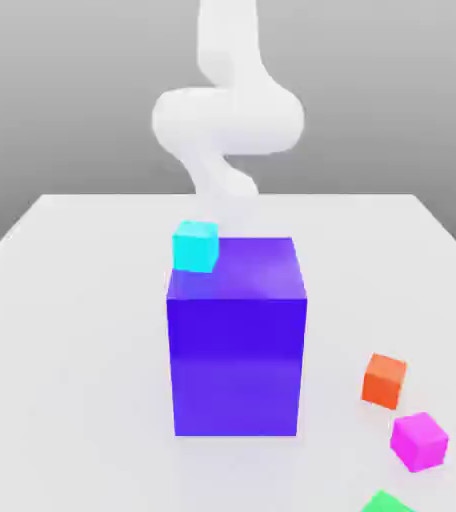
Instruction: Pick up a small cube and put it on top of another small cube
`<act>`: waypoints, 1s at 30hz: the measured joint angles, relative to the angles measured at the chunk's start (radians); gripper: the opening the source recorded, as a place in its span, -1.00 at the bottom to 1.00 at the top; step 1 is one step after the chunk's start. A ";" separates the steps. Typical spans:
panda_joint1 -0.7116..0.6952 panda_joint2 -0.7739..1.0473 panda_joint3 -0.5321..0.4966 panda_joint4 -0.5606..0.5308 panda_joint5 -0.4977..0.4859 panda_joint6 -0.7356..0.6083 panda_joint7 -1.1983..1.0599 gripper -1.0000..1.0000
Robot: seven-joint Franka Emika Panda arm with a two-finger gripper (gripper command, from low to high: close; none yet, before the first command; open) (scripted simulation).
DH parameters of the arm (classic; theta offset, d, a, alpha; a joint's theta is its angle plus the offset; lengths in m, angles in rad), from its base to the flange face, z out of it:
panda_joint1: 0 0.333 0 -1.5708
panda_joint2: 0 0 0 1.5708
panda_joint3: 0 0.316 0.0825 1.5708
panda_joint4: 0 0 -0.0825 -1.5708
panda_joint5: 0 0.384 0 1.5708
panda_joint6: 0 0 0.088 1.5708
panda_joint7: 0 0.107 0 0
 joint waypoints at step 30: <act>0.195 1.085 0.251 -0.129 -0.299 0.458 0.410 0.00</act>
